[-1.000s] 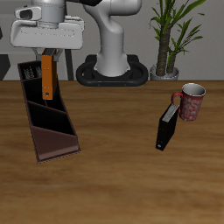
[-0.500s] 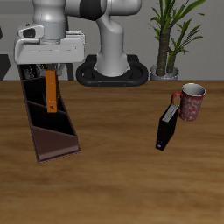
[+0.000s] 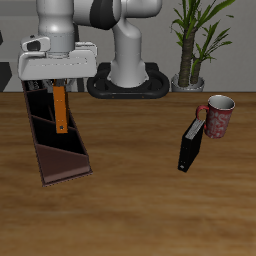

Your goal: Place the left striped book into the right desk caddy's right compartment and place the right striped book into the right desk caddy's right compartment and place the orange book into the right desk caddy's left compartment

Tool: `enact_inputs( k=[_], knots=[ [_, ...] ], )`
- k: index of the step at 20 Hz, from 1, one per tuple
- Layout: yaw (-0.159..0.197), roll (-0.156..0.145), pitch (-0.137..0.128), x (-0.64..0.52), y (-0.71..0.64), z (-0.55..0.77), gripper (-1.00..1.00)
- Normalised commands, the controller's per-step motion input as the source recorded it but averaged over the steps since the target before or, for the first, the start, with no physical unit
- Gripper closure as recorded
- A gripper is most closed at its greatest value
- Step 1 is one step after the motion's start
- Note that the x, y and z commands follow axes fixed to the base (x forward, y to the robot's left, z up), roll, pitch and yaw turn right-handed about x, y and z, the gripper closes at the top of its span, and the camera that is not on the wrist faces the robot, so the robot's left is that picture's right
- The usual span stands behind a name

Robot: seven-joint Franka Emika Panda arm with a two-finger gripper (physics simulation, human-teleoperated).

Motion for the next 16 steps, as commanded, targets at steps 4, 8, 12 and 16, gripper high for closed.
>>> enact_inputs(
  k=[4, 8, 12, 16],
  knots=[
    [-0.01, 0.008, -0.01, -0.03, -0.14, -0.13, 1.0],
    [-0.009, 0.013, 0.017, 0.04, -0.02, -0.23, 1.0],
    [-0.004, 0.005, 0.019, 0.02, 0.02, -0.13, 1.0],
    [-0.003, -0.001, 0.0, 0.03, -0.01, 0.02, 1.0]
  ],
)
